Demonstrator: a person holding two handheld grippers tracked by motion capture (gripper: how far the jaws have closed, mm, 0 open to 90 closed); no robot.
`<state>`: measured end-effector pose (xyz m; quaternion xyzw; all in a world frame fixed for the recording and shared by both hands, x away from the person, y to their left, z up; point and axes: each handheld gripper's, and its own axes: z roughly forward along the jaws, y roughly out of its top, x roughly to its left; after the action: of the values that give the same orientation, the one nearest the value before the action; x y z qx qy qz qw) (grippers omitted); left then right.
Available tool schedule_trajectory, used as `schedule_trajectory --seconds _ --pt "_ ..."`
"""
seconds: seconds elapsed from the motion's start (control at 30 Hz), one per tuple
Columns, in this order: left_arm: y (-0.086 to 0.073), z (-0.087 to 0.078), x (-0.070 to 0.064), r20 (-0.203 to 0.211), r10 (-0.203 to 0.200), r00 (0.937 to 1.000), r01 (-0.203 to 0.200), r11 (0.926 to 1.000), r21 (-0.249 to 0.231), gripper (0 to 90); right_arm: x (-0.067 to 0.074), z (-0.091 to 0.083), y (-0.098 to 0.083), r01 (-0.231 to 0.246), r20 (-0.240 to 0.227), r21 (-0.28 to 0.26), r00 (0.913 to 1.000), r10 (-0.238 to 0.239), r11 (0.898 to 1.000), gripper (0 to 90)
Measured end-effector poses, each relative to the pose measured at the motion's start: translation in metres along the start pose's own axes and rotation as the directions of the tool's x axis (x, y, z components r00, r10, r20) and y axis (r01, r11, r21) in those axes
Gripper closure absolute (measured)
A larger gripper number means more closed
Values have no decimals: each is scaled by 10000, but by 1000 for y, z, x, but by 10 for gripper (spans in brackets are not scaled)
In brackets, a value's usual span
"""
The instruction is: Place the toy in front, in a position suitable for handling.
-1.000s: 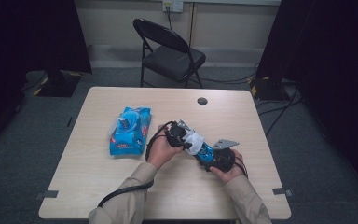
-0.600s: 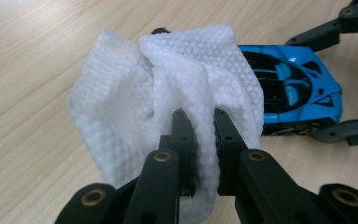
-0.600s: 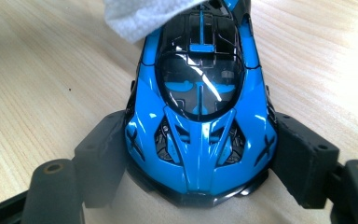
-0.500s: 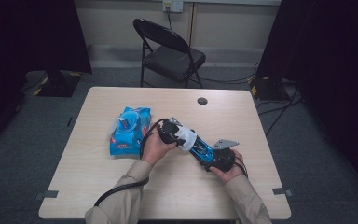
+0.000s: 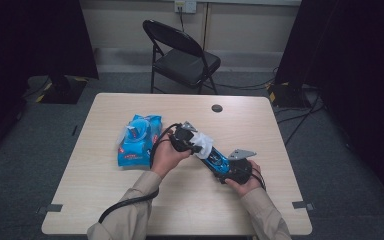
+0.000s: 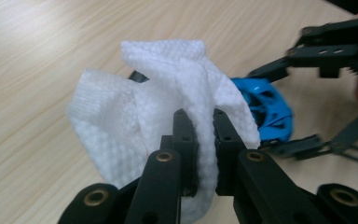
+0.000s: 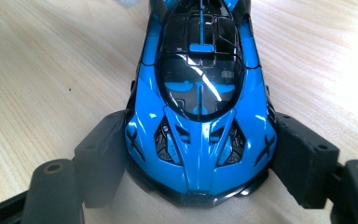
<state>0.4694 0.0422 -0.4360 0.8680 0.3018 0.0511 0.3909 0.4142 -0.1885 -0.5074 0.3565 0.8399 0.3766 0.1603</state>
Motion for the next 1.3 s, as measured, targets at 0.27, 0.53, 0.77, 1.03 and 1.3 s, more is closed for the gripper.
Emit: schedule_trajectory --seconds 0.27,0.53,0.77,1.03,1.3 --pt "12 20 -34 874 576 9945 -577 9983 -16 833 0 0 0 -2 1 -9 10000 2 10000 253" --pt "12 45 -54 1337 832 9875 -893 9952 405 832 0 0 0 -13 -2 -11 10000 13 10000 253" --pt "4 65 -60 1268 1117 9856 -1244 9875 972 831 0 0 0 28 4 -19 10000 -28 10000 253" --pt "3 65 -60 1262 1078 9861 -1198 9886 915 829 0 0 0 -12 0 0 10000 12 10000 253" --pt "5 60 -48 1129 682 9913 -783 9931 876 826 0 0 0 13 -7 -4 10000 -13 10000 254"
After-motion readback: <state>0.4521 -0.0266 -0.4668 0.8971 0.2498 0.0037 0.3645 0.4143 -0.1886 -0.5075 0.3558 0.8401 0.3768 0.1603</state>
